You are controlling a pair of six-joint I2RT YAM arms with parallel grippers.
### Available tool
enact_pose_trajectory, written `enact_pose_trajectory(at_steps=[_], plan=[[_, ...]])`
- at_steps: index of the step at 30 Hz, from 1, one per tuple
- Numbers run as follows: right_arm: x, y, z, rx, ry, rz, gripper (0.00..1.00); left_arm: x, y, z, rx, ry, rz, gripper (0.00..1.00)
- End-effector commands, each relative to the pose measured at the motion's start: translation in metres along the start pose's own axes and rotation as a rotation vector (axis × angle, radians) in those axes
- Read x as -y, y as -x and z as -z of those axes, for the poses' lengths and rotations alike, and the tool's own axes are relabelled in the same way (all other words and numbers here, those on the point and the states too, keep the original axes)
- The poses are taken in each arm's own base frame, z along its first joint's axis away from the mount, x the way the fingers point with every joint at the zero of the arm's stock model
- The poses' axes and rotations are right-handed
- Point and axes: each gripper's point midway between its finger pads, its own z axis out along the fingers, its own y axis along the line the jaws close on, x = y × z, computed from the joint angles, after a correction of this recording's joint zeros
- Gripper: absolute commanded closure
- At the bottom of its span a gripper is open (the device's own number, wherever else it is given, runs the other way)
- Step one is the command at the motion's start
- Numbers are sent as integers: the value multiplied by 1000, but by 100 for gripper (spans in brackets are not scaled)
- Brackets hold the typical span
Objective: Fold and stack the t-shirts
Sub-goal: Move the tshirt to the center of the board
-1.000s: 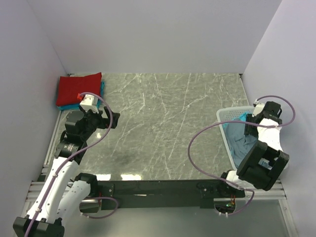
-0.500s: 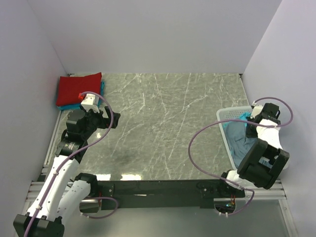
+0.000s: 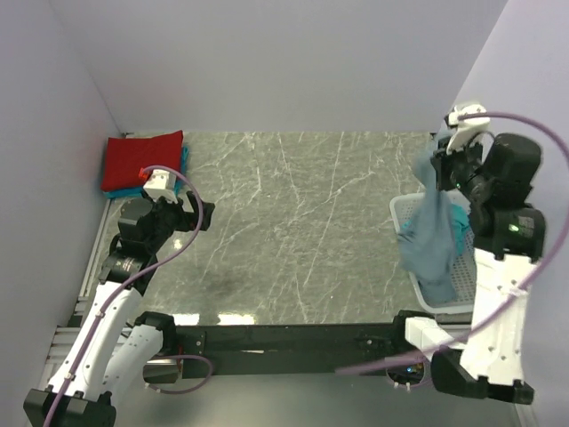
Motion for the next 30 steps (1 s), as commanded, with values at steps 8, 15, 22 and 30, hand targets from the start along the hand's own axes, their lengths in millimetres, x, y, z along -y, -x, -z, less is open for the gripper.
enact_pose_trajectory(at_steps=[8,15,22,30], plan=[[-107,195,135,628,667,3,100,-4,19,10,92,34,-34,0],[-151,228,145,733,954,-73,100,-4,26,17,137,34,-54,1],[-175,260,127,770,1013,-91,100,-6,31,22,169,48,-68,1],[-207,289,112,822,993,-83,100,-11,32,24,180,78,-77,0]])
